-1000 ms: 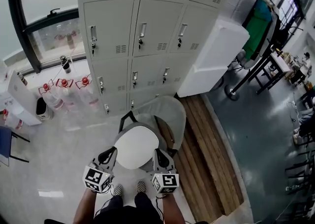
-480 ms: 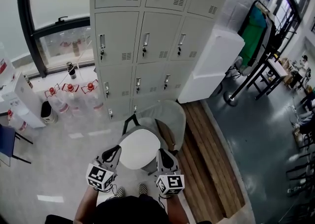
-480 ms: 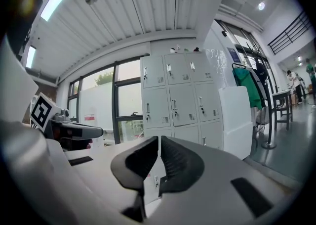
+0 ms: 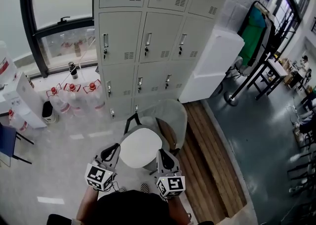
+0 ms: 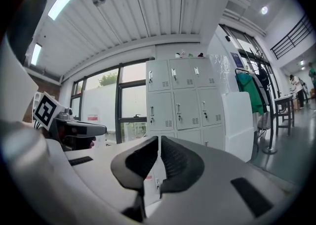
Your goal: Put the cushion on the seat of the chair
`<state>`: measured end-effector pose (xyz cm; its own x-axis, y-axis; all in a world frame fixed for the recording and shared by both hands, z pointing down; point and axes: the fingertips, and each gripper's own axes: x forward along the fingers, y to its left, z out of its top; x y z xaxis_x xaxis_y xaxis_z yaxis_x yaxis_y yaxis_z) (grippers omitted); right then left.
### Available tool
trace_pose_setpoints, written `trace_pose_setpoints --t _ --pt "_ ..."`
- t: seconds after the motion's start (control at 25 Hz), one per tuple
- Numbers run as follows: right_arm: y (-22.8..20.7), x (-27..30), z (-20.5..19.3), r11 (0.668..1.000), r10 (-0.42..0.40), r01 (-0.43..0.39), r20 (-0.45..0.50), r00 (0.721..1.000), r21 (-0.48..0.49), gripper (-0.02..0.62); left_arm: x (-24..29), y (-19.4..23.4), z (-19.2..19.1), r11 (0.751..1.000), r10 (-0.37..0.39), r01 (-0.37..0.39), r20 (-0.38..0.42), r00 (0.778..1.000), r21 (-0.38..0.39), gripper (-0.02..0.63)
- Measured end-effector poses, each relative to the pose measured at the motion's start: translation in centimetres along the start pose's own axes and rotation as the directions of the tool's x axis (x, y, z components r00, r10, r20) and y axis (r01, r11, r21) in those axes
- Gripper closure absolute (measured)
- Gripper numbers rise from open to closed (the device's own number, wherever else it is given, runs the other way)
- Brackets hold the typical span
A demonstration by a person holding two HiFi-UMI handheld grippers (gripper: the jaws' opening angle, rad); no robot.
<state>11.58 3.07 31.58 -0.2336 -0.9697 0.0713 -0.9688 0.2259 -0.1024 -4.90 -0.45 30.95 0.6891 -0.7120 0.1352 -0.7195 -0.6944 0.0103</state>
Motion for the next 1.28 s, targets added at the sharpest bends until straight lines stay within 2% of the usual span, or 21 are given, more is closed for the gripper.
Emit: trace_pose_setpoints --t 0.2,0.64,0.88,1.28 --pt "0.4 -0.1 0.1 1.000 0.000 0.000 0.000 1.000 -0.014 0.554 -0.5 0.1 -0.1 1.000 0.005 -0.005 0.002 1.000 -0.004 0.578" --pt "0.8 -0.8 -0.7 1.000 -0.017 0.017 -0.015 1.000 0.019 0.560 -1.0 -0.3 -0.5 1.000 -0.011 0.011 -0.008 1.000 -0.008 0.578" --pt "0.9 -1.0 -1.0 1.000 -0.005 0.005 -0.010 1.000 -0.025 0.560 -1.1 -0.4 -0.6 1.000 -0.019 0.019 -0.015 1.000 -0.003 0.578" --pt "0.7 -1.2 -1.2 1.000 -0.016 0.016 -0.008 1.000 -0.019 0.560 -1.1 -0.3 -0.8 1.000 -0.015 0.015 -0.013 1.000 -0.009 0.578"
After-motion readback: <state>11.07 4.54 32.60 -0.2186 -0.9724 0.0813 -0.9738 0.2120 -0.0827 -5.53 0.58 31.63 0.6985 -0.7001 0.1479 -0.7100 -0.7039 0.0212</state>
